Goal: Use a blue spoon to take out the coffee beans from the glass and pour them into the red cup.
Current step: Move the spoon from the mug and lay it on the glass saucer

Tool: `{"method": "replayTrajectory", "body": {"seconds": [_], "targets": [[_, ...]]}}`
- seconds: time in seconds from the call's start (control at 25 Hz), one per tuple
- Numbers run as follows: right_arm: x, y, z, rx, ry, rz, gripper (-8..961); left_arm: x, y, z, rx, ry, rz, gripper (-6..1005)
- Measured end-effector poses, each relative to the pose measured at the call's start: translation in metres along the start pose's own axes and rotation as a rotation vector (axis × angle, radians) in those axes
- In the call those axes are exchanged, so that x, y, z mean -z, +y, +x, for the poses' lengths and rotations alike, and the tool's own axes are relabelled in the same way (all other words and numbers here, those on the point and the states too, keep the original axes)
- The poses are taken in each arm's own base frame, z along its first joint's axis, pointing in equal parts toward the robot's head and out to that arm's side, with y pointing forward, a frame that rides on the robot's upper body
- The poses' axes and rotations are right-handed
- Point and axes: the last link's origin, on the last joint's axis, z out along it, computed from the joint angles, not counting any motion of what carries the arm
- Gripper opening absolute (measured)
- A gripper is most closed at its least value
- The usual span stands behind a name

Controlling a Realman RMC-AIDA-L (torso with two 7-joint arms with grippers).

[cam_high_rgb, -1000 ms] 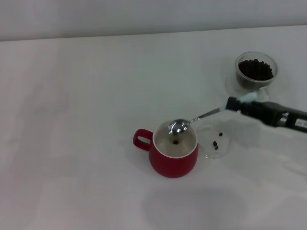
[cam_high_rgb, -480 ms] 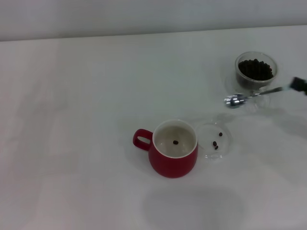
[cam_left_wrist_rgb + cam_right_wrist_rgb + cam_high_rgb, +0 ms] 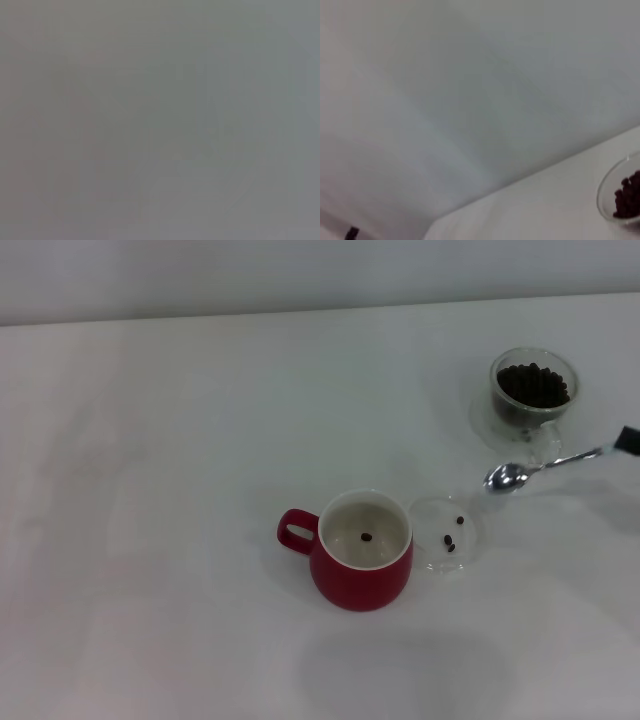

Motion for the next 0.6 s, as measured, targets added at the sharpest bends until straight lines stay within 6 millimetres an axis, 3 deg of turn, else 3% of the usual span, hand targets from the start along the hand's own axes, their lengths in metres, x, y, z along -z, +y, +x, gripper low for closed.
{"method": "replayTrajectory", "body": {"seconds": [0.6], "targets": [[-0.037,-0.002,0.019,0.026,0.078,0.012,141,-0.003,0.000,-0.001,-0.002,-0.009,-0.001,503]]}}
